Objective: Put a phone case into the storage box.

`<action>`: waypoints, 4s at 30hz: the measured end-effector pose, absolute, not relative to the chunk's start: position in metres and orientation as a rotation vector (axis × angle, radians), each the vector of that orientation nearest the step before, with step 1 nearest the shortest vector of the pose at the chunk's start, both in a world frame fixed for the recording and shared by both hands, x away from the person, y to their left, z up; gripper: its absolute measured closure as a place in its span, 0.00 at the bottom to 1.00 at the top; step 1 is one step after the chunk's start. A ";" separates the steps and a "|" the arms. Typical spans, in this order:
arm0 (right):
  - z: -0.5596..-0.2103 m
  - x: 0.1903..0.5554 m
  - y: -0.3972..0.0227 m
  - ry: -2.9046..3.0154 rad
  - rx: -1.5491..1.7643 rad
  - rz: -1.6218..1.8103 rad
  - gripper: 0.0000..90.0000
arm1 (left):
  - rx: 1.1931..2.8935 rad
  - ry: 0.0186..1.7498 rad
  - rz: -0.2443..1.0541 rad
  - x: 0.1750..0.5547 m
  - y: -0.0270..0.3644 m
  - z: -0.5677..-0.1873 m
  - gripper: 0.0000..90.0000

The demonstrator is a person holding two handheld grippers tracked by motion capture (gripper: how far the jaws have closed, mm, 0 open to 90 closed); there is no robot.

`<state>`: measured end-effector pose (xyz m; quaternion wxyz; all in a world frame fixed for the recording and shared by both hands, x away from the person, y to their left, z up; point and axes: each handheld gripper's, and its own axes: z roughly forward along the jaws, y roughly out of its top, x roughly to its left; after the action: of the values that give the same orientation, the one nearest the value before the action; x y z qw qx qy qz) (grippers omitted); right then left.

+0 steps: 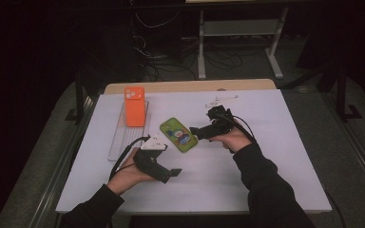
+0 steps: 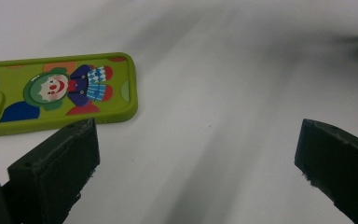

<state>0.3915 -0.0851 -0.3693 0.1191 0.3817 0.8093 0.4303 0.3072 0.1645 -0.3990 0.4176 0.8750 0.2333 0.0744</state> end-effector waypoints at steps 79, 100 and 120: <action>-0.436 0.438 0.018 2.697 1.208 0.569 0.05 | 2.189 0.589 0.169 0.304 0.164 -0.398 0.00; -0.433 0.433 0.020 2.682 1.213 0.571 0.17 | 2.191 0.603 0.177 0.305 0.167 -0.399 0.00; -0.404 0.431 -0.020 2.658 1.176 0.733 0.17 | 2.180 0.605 0.172 0.305 0.168 -0.397 0.00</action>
<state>0.4307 -0.0195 -0.4041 0.0719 0.3914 0.8844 0.2438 0.3054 0.1677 -0.3971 0.4228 0.8707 0.2415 0.0688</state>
